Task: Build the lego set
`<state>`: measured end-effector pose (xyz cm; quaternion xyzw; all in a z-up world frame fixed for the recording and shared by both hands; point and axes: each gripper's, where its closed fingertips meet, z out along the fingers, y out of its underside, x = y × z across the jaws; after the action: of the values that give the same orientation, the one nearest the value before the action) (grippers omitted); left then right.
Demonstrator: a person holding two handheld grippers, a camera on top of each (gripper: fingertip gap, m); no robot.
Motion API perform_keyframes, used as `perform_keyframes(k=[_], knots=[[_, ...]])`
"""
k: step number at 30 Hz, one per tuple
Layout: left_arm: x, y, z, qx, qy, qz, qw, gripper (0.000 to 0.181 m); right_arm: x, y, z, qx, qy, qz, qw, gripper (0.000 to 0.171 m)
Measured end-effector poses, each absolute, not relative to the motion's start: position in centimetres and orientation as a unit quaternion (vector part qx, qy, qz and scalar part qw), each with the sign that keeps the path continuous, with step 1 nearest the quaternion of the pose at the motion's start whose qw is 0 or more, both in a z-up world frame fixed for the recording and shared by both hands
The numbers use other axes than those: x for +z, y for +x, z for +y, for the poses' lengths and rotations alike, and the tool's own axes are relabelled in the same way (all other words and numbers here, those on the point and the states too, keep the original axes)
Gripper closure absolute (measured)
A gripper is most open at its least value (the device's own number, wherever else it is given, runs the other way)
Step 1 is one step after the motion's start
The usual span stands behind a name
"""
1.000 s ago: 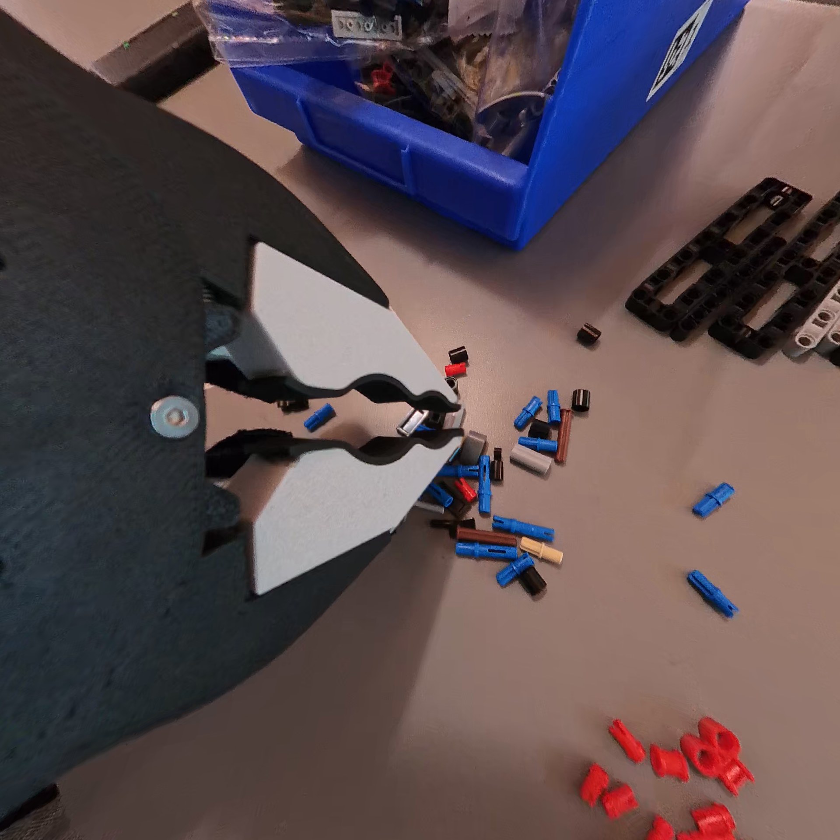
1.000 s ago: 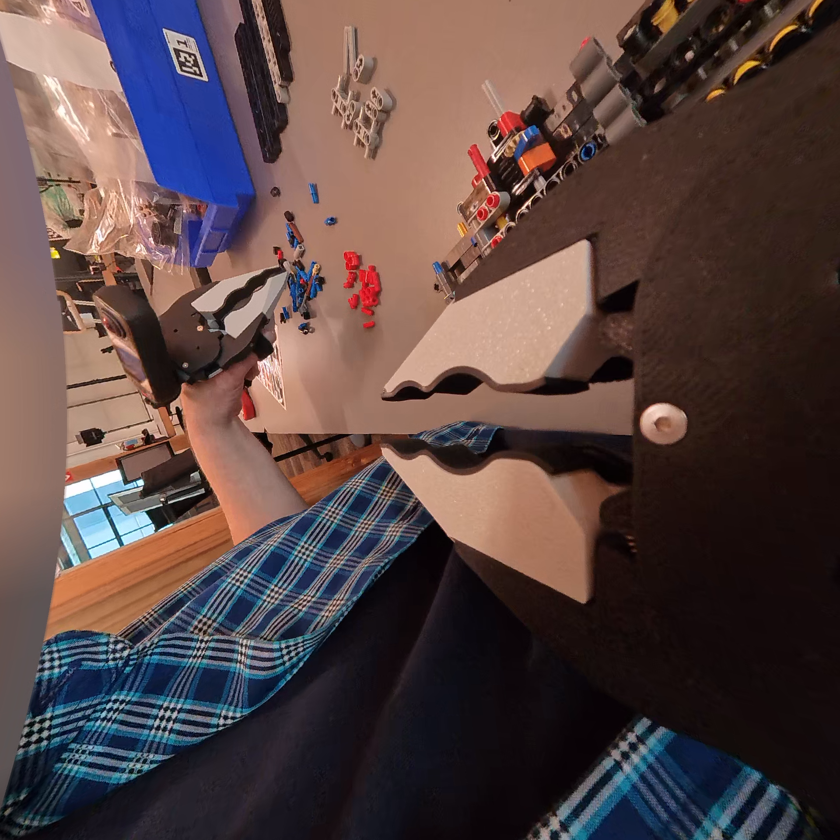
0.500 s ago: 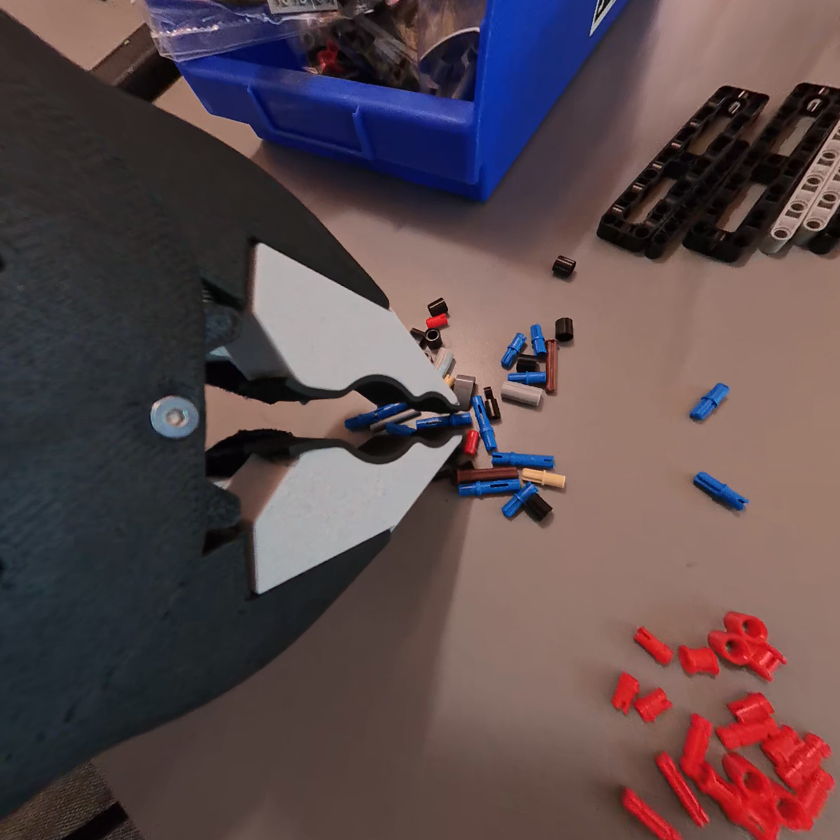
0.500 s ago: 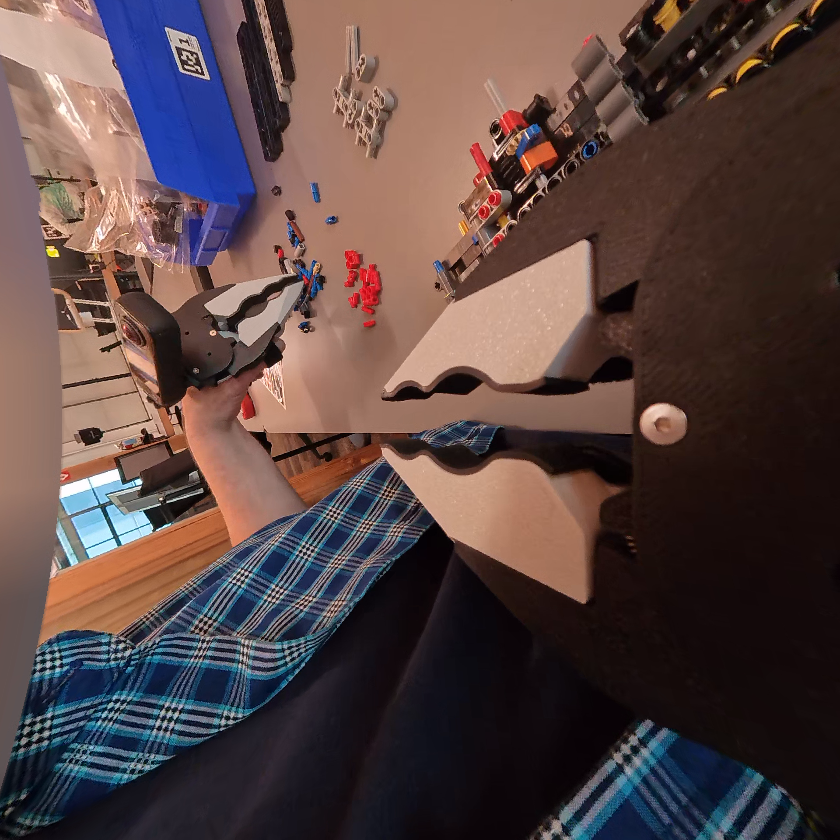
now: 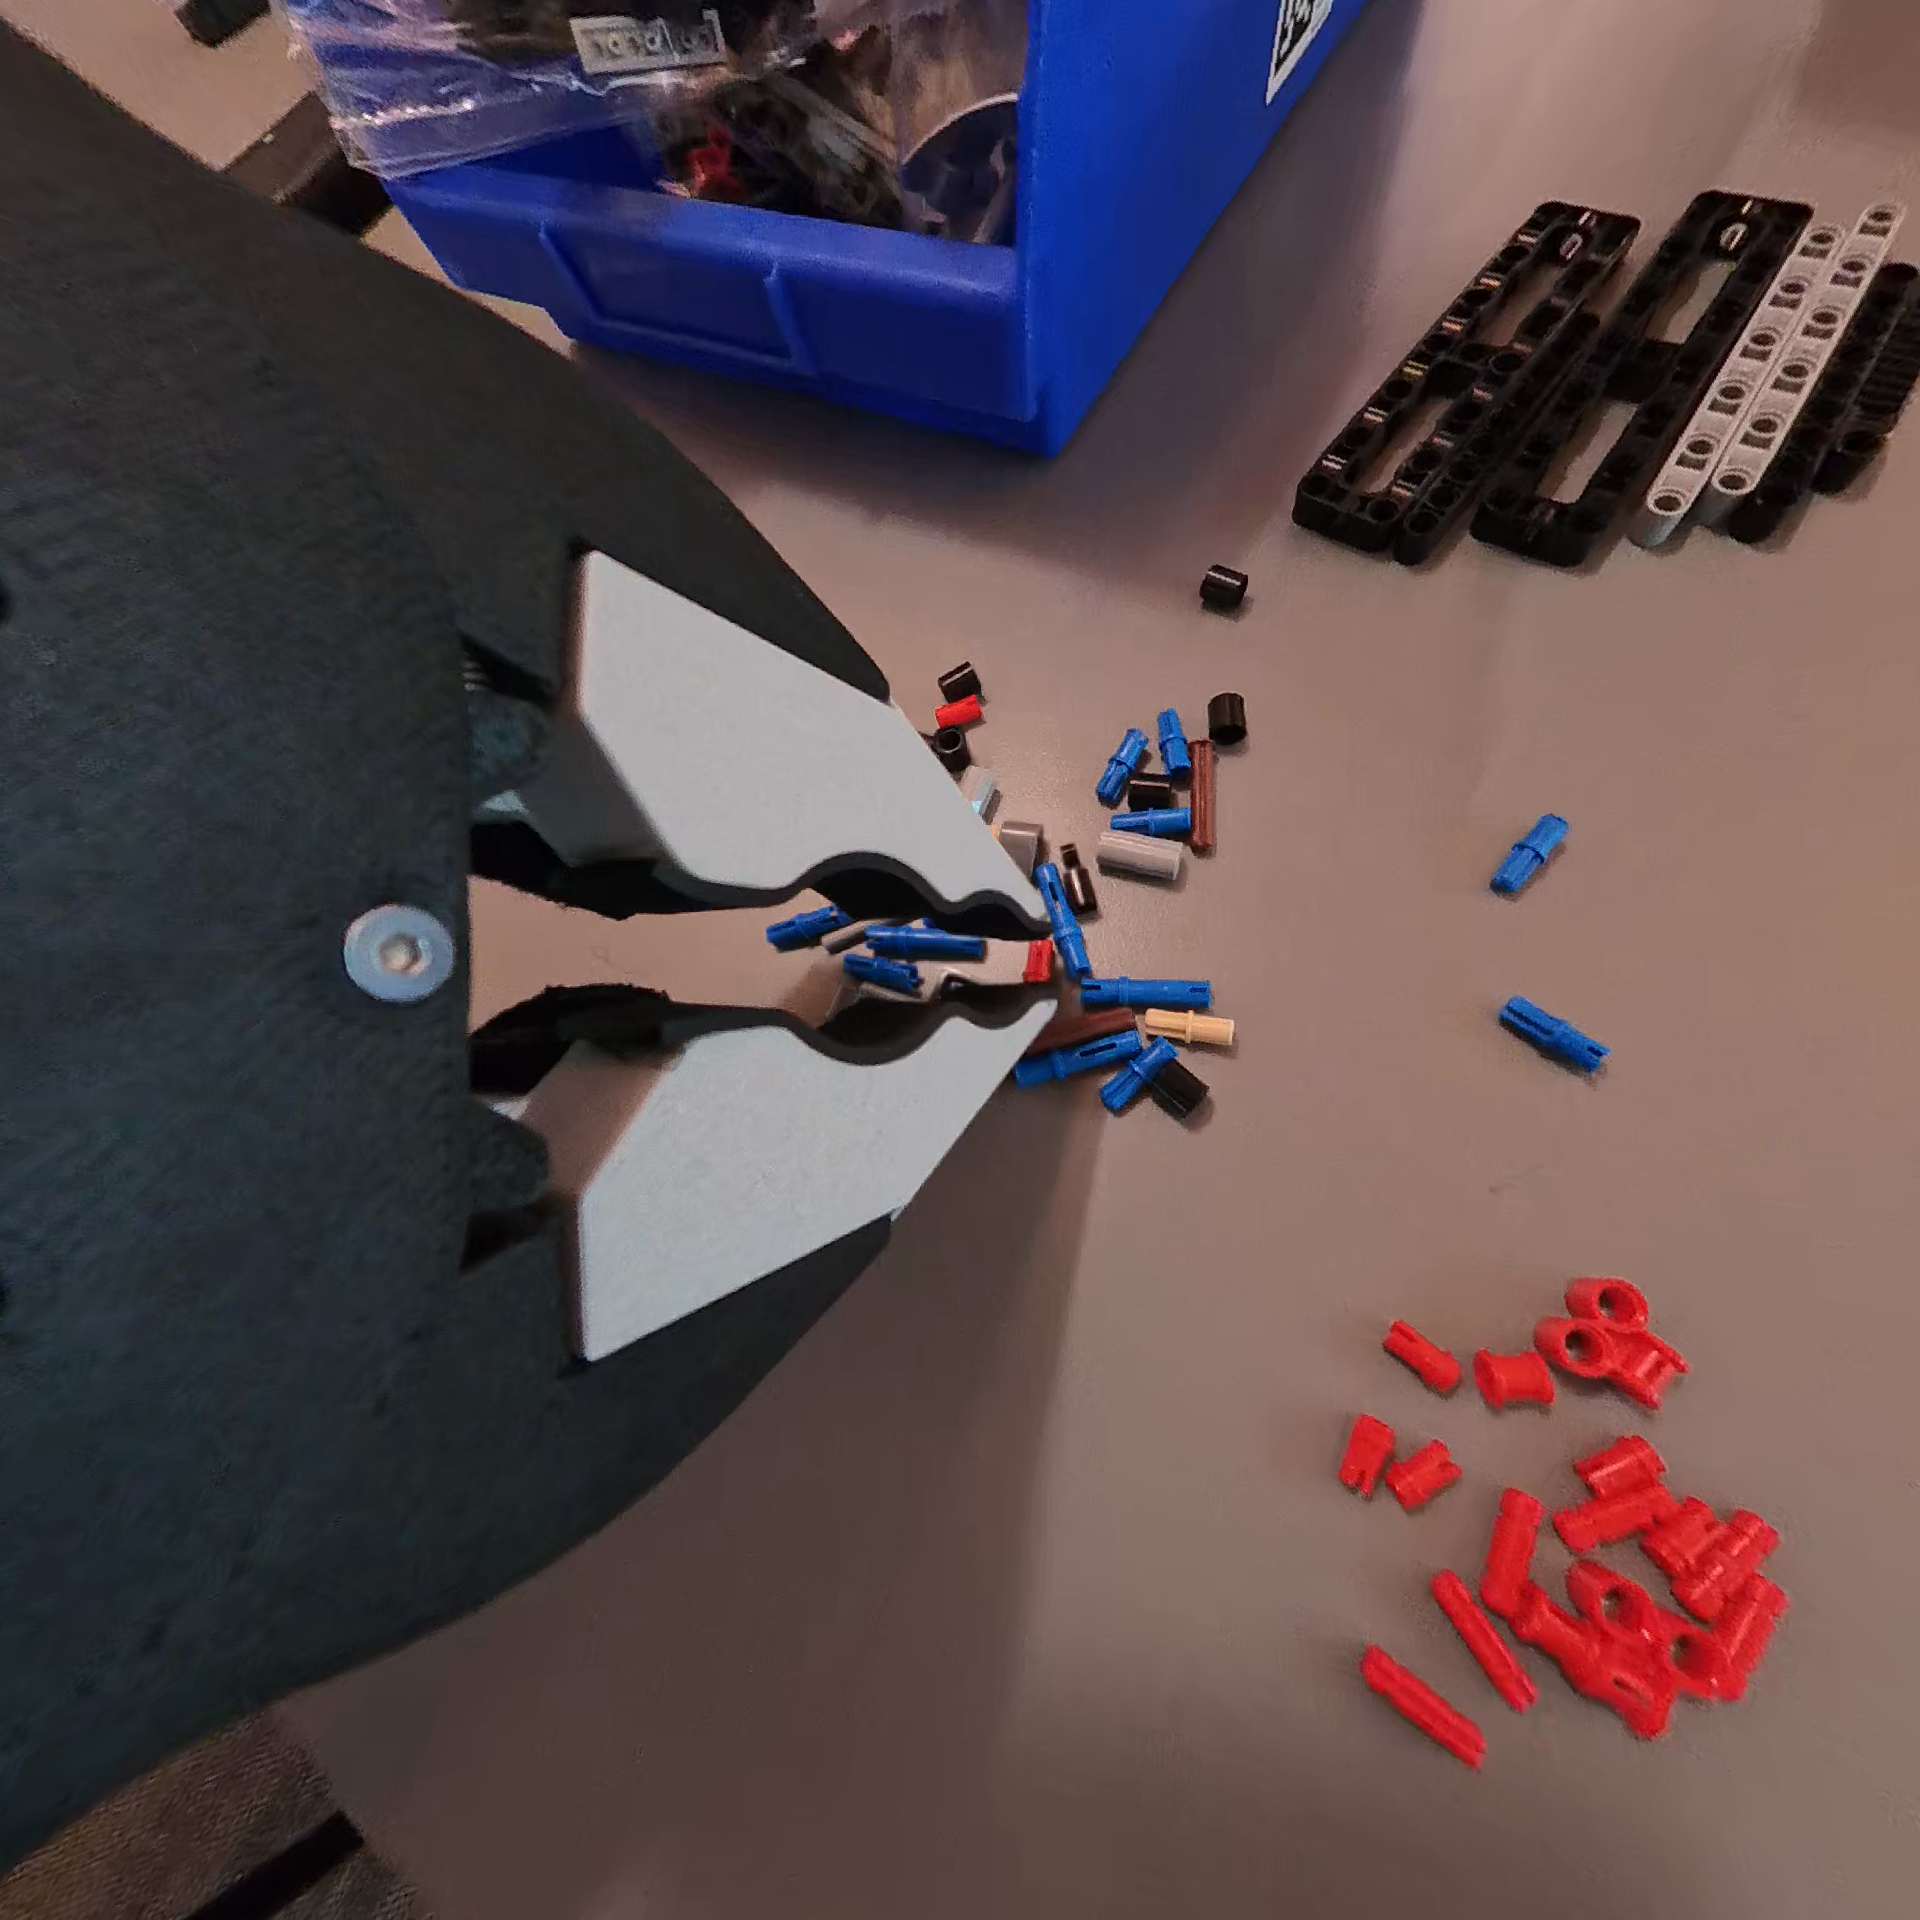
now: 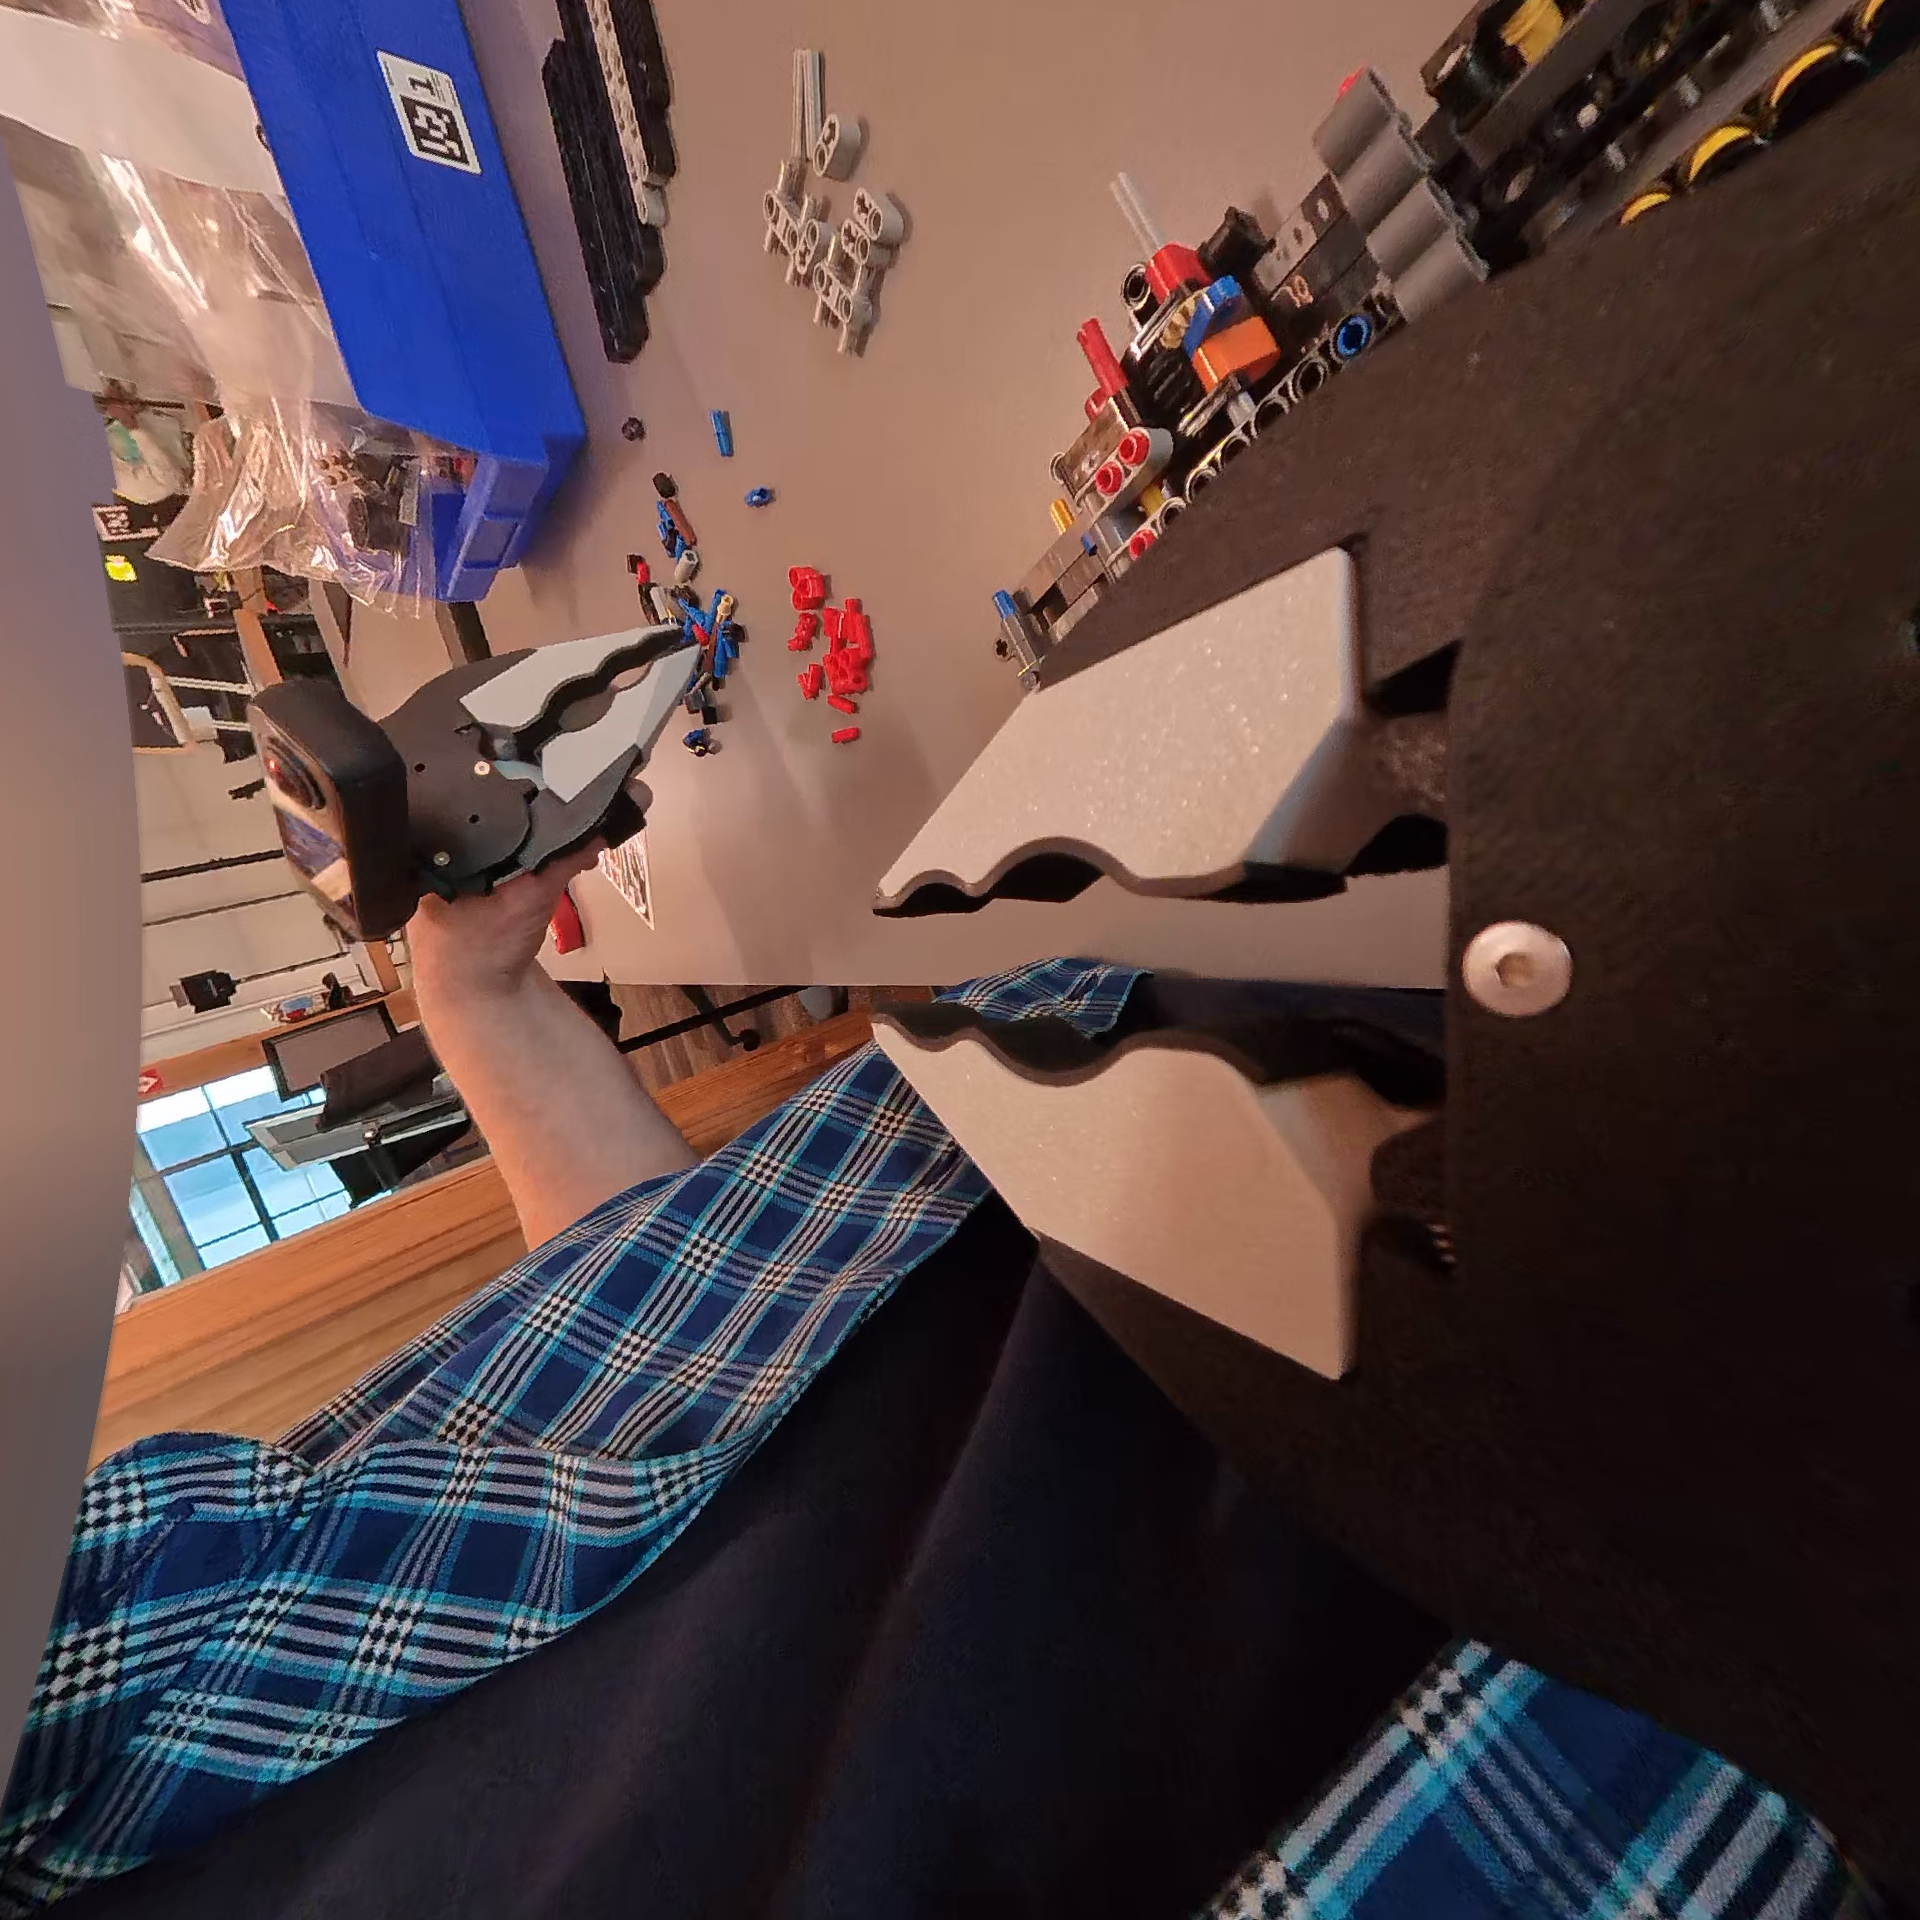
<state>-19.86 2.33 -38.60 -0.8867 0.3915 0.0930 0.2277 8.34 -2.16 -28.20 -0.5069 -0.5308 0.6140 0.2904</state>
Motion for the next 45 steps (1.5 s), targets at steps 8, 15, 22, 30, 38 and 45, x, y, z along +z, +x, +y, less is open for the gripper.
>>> perform_keyframes(k=[8, 15, 22, 30, 38, 45], knots=[[-39.2, -20.4, 2.5, 0.087, -0.893, 0.384, 0.219, 0.176, -28.0, 8.3, -2.2, 0.615, -0.507, -0.530, 0.290, 0.158], [-39.2, -20.4, 2.8, 0.064, -0.898, 0.378, 0.217, 0.176, -27.8, 8.1, -2.3, 0.616, -0.506, -0.530, 0.290, 0.158], [-39.2, -20.4, 3.3, 0.054, -0.898, 0.377, 0.222, 0.178, -27.7, 8.0, -2.3, 0.616, -0.506, -0.530, 0.290, 0.158], [-39.1, -20.5, 3.1, 0.069, -0.897, 0.371, 0.232, 0.181, -27.7, 8.0, -2.5, 0.618, -0.506, -0.529, 0.288, 0.158], [-38.6, -21.1, 4.2, 0.095, -0.891, 0.372, 0.242, 0.173, -27.6, 8.0, -2.7, 0.617, -0.504, -0.531, 0.288, 0.158], [-39.0, -21.1, 4.5, 0.096, -0.885, 0.394, 0.228, 0.170, -27.7, 8.0, -2.7, 0.617, -0.505, -0.531, 0.287, 0.158]])
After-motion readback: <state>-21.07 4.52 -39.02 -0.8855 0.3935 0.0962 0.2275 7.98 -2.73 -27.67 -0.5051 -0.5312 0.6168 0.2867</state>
